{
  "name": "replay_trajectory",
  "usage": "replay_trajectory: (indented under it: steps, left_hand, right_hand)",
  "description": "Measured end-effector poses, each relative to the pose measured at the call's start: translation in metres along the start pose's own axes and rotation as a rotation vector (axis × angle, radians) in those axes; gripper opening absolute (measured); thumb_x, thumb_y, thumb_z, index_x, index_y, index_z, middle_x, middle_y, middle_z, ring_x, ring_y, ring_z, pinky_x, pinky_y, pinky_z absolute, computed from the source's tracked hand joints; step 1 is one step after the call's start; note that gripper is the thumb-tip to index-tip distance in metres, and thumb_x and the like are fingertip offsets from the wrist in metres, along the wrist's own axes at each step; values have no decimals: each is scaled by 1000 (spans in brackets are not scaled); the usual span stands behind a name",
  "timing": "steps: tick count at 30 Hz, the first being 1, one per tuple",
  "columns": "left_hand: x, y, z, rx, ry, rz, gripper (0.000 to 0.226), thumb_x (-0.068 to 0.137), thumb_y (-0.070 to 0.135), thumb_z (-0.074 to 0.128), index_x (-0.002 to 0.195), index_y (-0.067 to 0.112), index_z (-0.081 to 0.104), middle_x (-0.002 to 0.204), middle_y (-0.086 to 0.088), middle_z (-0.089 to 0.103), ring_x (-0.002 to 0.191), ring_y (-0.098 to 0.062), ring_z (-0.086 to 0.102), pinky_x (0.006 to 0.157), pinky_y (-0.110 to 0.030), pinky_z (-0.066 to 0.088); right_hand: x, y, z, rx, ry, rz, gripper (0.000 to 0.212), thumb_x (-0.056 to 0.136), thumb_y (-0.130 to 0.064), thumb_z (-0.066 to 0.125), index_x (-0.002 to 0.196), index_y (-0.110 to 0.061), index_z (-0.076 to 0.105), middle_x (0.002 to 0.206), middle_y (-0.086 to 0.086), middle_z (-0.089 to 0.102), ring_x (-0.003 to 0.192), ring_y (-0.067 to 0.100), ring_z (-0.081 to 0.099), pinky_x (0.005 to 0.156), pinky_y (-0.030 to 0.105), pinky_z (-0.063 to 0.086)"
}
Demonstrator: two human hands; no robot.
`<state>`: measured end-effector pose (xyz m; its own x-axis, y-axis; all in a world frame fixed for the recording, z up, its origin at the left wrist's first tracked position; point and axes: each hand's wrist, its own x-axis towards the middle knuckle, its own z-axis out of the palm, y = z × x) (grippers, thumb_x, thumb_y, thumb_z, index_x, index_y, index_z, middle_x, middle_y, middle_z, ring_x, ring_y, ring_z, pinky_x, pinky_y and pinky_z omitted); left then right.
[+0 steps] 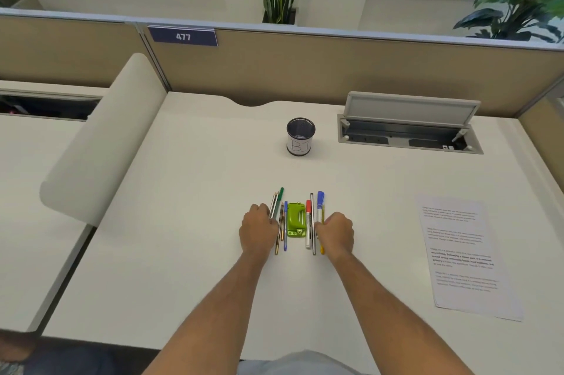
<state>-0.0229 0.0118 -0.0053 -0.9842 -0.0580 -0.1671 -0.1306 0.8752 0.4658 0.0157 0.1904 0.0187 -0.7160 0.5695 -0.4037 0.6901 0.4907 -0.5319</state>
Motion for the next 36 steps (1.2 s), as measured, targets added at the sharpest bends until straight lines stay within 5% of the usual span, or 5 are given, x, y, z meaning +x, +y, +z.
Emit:
replay_trajectory:
  steps: [9,13,20,29,36]
  left_hand:
    - [-2,-18,-1,334,-2,118,16,74,5,84,74,13,70,80,-5,64,69,-25,62,45,-32,44]
    - [-7,-17,-7,421,-48,150,16,97,7,62,99,18,72,105,-1,65,94,-20,64,63,-28,48]
    - [-1,-9,-14,568,-56,305,33,97,-9,58,119,14,68,118,-6,65,106,-21,66,82,-30,57]
    - [5,-8,-20,524,-99,286,29,99,-5,60,118,15,69,115,-5,70,105,-22,70,84,-31,57]
    - [8,-9,-33,304,-130,134,18,96,0,54,99,7,70,104,-10,71,89,-28,65,70,-34,46]
  right_hand:
    - [-3,-5,-3,-350,-1,-161,19,93,-17,69,110,-7,69,108,12,70,89,31,68,67,31,42]
    - [-2,-9,-3,-464,14,-232,19,94,-14,70,112,-8,72,106,10,73,95,28,73,70,31,51]
    - [-1,-5,-8,-672,22,-367,22,102,-7,61,122,-11,69,117,8,72,106,23,74,83,29,58]
    - [3,-4,-14,-518,33,-253,18,98,-4,61,113,-8,68,112,11,70,100,29,71,76,34,53]
    - [5,-1,-17,-101,26,-79,26,82,-13,75,70,-13,52,73,5,60,59,23,54,49,29,39]
